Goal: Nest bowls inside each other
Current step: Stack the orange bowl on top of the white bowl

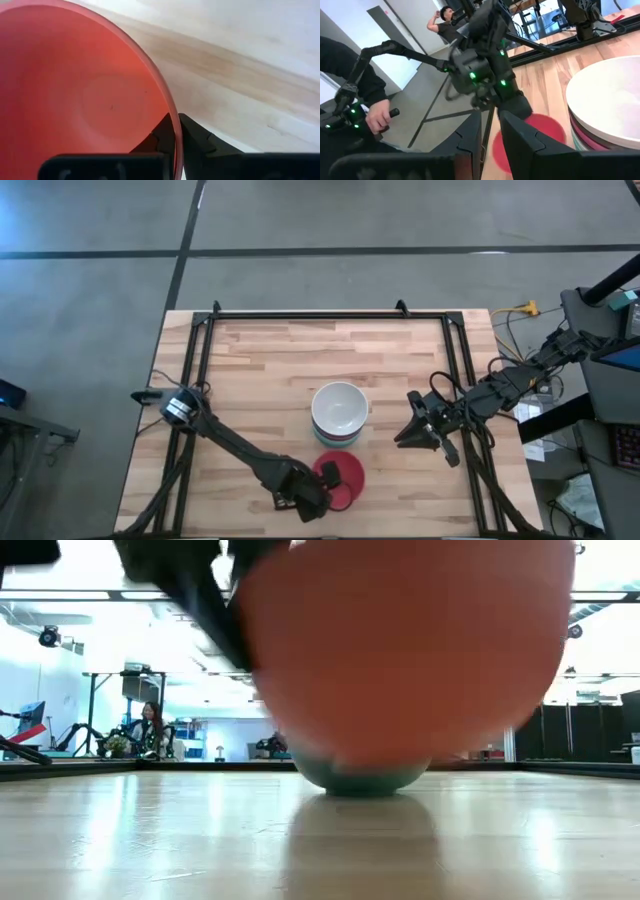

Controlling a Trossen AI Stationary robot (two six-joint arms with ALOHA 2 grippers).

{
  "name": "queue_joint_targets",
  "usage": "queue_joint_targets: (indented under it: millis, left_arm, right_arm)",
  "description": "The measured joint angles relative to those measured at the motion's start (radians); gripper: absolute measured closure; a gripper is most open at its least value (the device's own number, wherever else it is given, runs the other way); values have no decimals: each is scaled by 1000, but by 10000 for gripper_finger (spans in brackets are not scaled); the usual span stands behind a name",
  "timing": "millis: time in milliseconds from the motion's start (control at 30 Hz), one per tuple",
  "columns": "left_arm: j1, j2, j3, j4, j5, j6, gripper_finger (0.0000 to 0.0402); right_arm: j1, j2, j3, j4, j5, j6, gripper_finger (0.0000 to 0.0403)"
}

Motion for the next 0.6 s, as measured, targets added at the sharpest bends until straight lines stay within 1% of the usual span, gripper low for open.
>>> queue_joint_targets:
  millis: [133,200,300,433,533,600]
  left_arm:
    - [-9,-31,63,-18,-23,2,401]
    - [-15,-51,98,-48,-55,25,401]
    - [-22,-81,151,-110,-163,46,401]
    - [-20,-144,207,-163,-346,44,401]
    - [-9,-200,225,-161,-492,44,401]
    - [4,-229,226,-155,-555,44,401]
  right_arm:
    - [0,0,0,0,0,0,335]
    - [0,0,0,0,0,0,335]
    - [0,0,0,0,0,0,335]
    - [0,0,0,1,1,-1,335]
    - [0,0,0,1,1,-8,335]
    - [0,0,0,2,2,-8,335]
